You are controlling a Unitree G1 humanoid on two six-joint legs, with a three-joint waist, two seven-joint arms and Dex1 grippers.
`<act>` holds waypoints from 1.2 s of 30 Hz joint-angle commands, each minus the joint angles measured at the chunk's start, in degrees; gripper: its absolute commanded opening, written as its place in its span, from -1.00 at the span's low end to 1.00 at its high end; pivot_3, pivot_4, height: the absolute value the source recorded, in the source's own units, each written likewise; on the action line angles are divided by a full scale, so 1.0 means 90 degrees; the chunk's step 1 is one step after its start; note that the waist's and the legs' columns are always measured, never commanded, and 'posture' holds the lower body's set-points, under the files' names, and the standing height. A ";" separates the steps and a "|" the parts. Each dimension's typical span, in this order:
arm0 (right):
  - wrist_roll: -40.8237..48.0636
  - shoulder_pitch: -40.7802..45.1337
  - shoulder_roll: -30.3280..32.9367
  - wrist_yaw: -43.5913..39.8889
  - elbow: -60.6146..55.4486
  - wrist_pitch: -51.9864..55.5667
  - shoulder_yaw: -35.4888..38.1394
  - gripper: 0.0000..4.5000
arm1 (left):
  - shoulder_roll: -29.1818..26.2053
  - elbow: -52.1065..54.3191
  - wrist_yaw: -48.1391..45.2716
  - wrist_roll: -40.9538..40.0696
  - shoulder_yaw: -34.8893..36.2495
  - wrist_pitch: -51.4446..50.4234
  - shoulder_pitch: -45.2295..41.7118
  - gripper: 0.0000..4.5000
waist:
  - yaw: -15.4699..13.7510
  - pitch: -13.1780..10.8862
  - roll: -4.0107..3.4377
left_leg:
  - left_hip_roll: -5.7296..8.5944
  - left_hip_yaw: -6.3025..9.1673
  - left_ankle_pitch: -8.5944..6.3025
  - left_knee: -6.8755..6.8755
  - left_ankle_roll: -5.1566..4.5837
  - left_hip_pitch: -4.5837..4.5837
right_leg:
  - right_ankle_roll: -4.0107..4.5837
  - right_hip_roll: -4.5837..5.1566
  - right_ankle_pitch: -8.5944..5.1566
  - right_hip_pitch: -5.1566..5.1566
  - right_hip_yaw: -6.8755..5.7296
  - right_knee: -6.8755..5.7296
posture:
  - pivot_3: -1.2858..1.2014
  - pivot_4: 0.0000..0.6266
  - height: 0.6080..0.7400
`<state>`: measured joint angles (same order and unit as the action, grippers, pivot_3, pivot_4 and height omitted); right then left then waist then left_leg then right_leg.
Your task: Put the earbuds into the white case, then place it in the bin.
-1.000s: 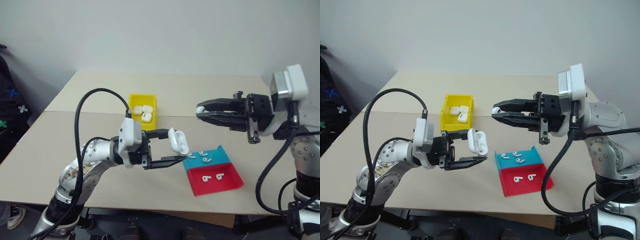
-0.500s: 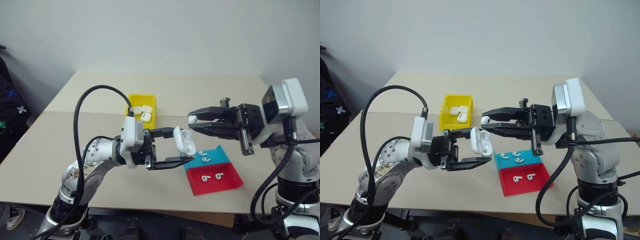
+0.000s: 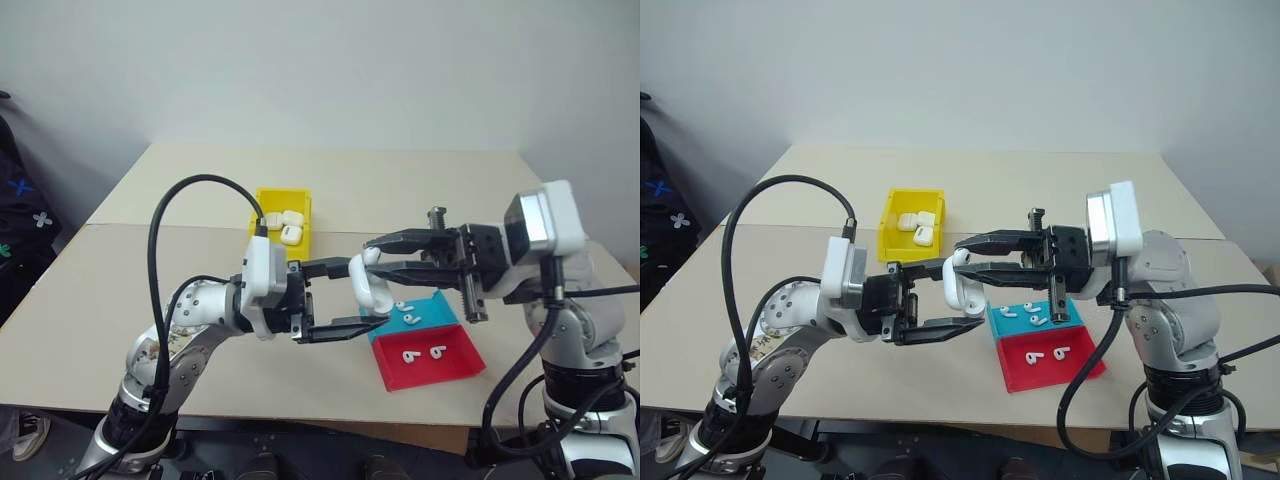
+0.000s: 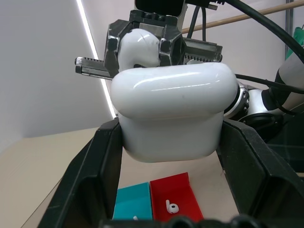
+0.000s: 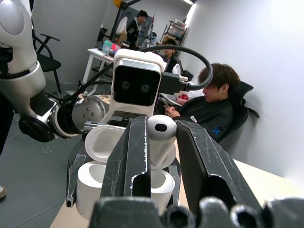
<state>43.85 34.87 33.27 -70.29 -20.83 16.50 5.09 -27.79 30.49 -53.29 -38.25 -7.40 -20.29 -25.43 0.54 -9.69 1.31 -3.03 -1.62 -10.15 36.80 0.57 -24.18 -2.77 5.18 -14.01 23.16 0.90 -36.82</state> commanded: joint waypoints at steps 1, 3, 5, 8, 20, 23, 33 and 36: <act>-0.0127 -0.0079 0.0082 -0.0060 0.0010 -0.0153 -0.0008 -0.70 | 0.0036 0.0214 0.0001 -0.0040 0.0116 0.0141 -0.0042 0.23 | -0.0001 0.0000 0.0000 | 0.0000 0.0000 0.0000 0.0000 0.0000 0.0000 | 0.0000 0.0000 0.0000 0.0000 0.0000 0.0000 | 0.03 -0.52 1.00; -0.0192 -0.0106 0.0101 -0.0108 0.0025 -0.0222 -0.0040 -0.70 | 0.0043 0.0200 0.0002 -0.0032 0.0124 0.0157 -0.0033 0.23 | -0.0001 0.0000 0.0000 | 0.0000 0.0000 0.0000 0.0000 0.0000 0.0000 | 0.0001 0.0000 0.0001 0.0000 0.0000 0.0000 | 0.03 -0.52 1.00; -0.0112 -0.0107 0.0074 -0.0083 0.0027 -0.0213 0.0012 -0.70 | 0.0060 0.0174 0.0002 0.0002 0.0113 0.0196 -0.0014 0.23 | -0.0002 0.0000 0.0000 | 0.0000 0.0000 0.0000 0.0000 0.0000 0.0000 | 0.0001 0.0000 0.0000 0.0000 0.0000 0.0001 | 0.03 -0.52 1.00; 0.0043 -0.0054 0.0052 -0.0022 -0.0002 -0.0156 0.0092 -0.70 | 0.0072 0.0146 -0.0008 0.0058 0.0094 0.0238 0.0020 0.23 | 0.0006 0.0000 0.0000 | 0.0000 0.0000 0.0000 0.0000 0.0000 0.0000 | 0.0001 0.0000 0.0001 0.0000 0.0000 0.0000 | 0.03 -0.52 1.00; -0.0114 -0.0143 0.0171 -0.0178 0.0081 -0.0279 0.0008 -0.70 | 0.0189 0.0136 -0.0061 0.0112 0.0105 0.0374 0.0054 0.23 | 0.0007 0.0000 0.0000 | 0.0000 0.0000 0.0000 0.0000 0.0000 0.0000 | 0.0000 0.0000 0.0000 0.0000 0.0000 0.0001 | 0.03 -0.52 1.00; -0.0117 -0.0126 0.0173 -0.0233 0.0089 -0.0315 -0.0010 -0.38 | 0.0204 0.0124 -0.0068 0.0123 0.0118 0.0373 0.0050 0.23 | 0.0006 0.0000 0.0000 | 0.0000 0.0000 0.0000 0.0000 0.0000 0.0000 | 0.0000 0.0000 0.0000 0.0000 0.0000 0.0001 | 0.03 -0.52 1.00; -0.0249 -0.0230 0.0235 -0.0422 0.0097 -0.0660 0.0089 0.01 | 0.0278 0.0075 -0.0105 0.0212 0.0142 0.0416 0.0094 0.23 | 0.0006 0.0000 0.0000 | 0.0000 0.0000 0.0000 0.0000 0.0000 0.0000 | -0.0004 0.0000 -0.0002 0.0000 0.0000 0.0002 | 0.03 -0.52 1.00; -0.0031 -0.0086 0.0453 -0.0559 0.0326 -0.0651 0.0441 0.01 | 0.0200 -0.0016 -0.0157 0.0340 0.0191 0.0489 0.0179 0.23 | 0.0003 0.0000 0.0000 | 0.0000 0.0000 0.0000 0.0000 0.0000 0.0000 | -0.0004 0.0000 -0.0002 0.0000 0.0000 0.0001 | 0.03 -0.52 1.00</act>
<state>41.89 32.89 36.00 -74.60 -18.53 11.57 5.59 -25.81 29.95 -54.57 -35.67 -7.17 -18.08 -24.15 0.57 -9.69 1.32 -3.02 -1.62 -10.15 36.80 0.57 -24.18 -2.80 5.19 -14.03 23.15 0.89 -36.80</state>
